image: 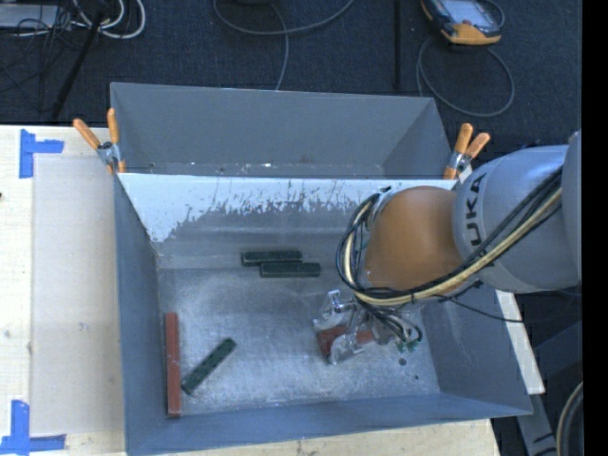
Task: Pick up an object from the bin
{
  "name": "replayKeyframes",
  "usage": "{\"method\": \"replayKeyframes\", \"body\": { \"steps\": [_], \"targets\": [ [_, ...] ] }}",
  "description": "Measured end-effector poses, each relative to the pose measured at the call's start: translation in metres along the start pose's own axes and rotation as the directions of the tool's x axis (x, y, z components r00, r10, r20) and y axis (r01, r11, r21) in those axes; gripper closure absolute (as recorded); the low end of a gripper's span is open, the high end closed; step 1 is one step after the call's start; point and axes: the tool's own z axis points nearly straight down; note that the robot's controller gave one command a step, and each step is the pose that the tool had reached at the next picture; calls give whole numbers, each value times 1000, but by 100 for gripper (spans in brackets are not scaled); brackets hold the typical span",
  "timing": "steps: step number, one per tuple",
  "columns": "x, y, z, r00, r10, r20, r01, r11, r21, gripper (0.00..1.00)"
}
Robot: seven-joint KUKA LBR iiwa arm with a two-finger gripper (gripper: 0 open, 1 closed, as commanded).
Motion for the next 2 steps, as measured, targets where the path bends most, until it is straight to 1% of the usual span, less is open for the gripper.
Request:
{"method": "replayKeyframes", "body": {
  "steps": [1,2],
  "targets": [
    [0,0,0,1000,1,0,-1,1000,0,100],
    [6,0,-165,997,-72,-4,72,997,0,100]
  ]
}}
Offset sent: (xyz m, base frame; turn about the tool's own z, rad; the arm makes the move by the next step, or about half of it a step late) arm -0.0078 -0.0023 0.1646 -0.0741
